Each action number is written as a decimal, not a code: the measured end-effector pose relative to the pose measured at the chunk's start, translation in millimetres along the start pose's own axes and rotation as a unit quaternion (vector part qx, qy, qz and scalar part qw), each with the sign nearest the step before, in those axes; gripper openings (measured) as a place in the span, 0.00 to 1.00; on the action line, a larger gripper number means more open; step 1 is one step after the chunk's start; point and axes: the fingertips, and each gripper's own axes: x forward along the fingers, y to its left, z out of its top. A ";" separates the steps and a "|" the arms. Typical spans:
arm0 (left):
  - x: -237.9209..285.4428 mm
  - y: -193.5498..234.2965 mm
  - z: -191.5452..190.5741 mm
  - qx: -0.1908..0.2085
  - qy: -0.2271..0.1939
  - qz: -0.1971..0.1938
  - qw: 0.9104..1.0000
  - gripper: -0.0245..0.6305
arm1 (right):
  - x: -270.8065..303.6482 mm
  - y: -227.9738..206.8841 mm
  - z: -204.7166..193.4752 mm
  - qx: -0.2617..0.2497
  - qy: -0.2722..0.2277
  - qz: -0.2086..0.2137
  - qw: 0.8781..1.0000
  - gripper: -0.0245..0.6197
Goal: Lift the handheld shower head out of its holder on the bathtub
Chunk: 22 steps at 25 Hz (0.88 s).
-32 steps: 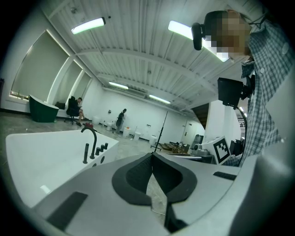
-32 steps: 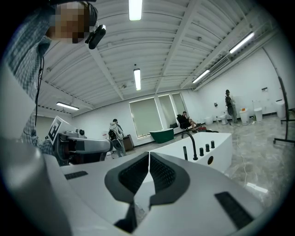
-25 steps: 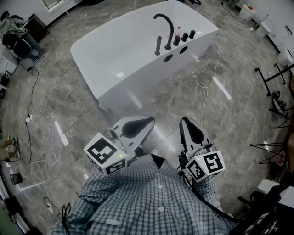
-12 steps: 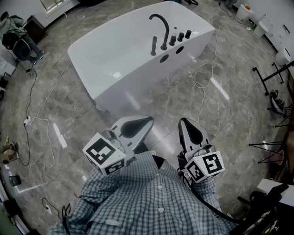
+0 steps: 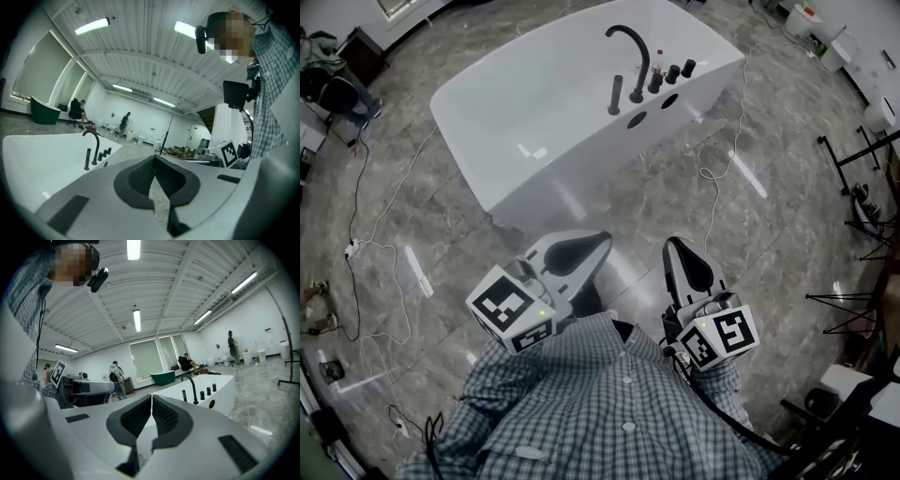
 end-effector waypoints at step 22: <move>7.0 182.6 57.8 0.001 -0.011 -0.016 1.000 0.05 | 184.5 -5.0 39.5 0.001 -0.009 -0.018 1.000 0.07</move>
